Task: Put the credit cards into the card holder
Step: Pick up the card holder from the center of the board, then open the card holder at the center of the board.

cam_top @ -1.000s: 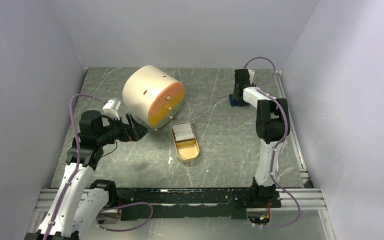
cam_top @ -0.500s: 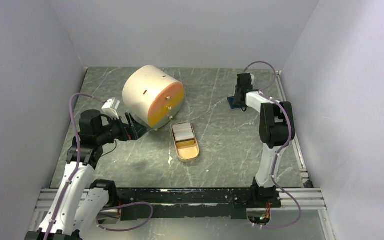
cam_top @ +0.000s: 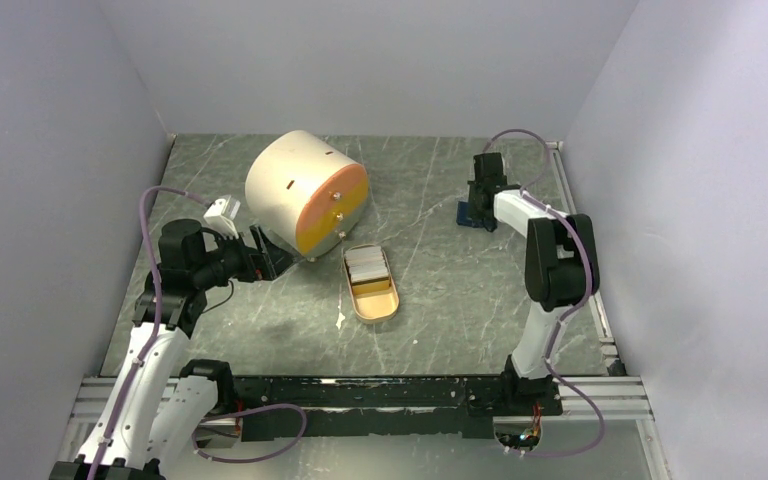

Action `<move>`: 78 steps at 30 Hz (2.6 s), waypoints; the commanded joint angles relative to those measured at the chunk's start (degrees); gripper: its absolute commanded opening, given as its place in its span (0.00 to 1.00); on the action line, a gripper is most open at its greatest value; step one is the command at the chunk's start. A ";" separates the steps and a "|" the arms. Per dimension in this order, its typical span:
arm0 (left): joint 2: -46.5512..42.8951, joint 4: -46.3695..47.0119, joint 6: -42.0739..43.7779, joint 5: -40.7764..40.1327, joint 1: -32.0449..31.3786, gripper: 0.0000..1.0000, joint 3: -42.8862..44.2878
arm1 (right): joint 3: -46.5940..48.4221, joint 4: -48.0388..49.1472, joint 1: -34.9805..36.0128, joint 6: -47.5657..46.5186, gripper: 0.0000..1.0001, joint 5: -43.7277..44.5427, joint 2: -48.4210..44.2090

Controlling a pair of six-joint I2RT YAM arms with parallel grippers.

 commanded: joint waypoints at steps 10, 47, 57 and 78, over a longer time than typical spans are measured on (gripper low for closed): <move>4.97 0.84 0.71 11.13 0.47 0.64 2.44 | -13.01 -10.19 15.16 1.20 0.00 2.16 -29.06; 1.07 37.54 -44.91 26.32 -12.43 0.93 -17.32 | -26.16 14.85 41.65 25.59 0.00 -34.72 -61.37; 2.53 66.73 -63.94 28.45 -12.54 0.95 -26.09 | -20.29 23.70 46.44 27.64 0.00 -33.26 -56.56; 7.92 85.81 -72.78 24.76 -14.08 0.98 -31.30 | -18.56 30.92 49.74 28.61 0.00 -30.87 -52.90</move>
